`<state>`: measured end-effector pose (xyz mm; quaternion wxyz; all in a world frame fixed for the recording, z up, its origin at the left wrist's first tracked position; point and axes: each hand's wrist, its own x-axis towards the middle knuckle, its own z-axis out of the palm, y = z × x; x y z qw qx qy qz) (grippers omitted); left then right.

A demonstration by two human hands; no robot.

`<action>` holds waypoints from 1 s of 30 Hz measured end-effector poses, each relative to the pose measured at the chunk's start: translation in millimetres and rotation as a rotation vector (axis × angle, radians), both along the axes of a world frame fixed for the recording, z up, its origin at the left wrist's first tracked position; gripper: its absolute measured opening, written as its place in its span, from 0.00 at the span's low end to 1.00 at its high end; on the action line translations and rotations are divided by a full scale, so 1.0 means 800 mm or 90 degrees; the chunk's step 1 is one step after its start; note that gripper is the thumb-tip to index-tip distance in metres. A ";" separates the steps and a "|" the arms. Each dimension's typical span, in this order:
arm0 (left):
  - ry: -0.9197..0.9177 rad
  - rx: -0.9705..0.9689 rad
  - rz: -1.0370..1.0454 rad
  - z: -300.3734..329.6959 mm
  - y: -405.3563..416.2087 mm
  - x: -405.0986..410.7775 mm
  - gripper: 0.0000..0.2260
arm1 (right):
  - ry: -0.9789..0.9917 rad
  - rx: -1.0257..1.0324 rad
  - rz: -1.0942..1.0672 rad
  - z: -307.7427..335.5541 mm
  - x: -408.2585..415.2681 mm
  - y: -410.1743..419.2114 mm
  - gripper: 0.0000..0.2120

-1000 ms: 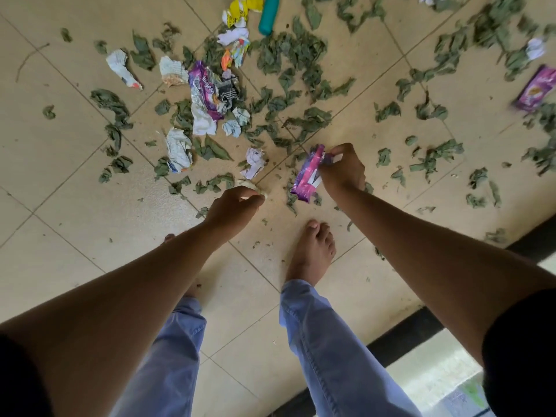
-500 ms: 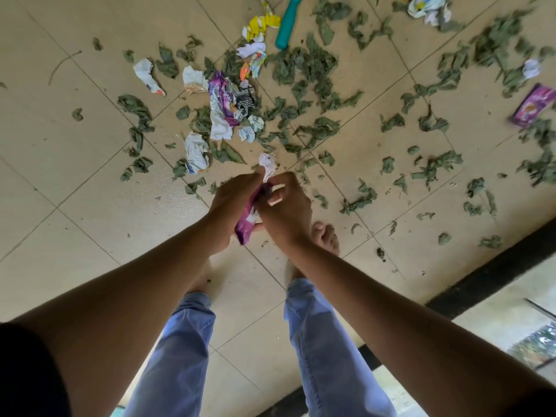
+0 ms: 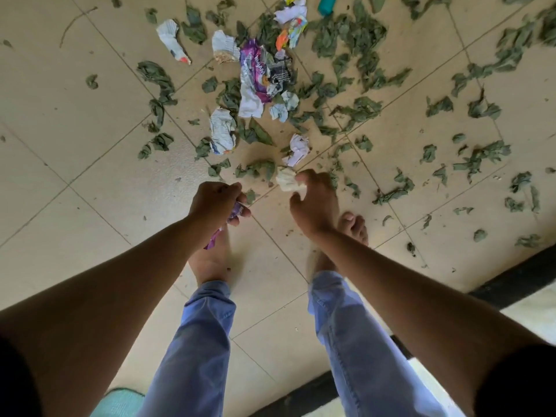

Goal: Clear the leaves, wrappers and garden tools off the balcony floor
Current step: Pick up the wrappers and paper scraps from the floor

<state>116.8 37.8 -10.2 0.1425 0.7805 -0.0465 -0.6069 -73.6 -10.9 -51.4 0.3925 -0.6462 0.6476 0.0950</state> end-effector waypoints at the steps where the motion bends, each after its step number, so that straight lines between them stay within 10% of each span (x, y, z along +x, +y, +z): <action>1: -0.014 0.013 -0.001 -0.004 0.006 0.003 0.14 | 0.043 -0.004 0.045 -0.013 0.000 -0.001 0.19; 9: 0.064 0.061 0.077 -0.009 0.028 0.005 0.18 | 0.122 0.045 0.069 -0.068 0.006 -0.012 0.14; 19: 0.069 0.018 0.060 0.007 0.020 0.005 0.12 | -0.219 0.177 -0.274 0.046 0.039 0.015 0.10; 30: 0.077 -0.018 0.087 0.019 0.028 -0.006 0.12 | -0.330 0.278 -0.309 0.096 0.062 0.022 0.07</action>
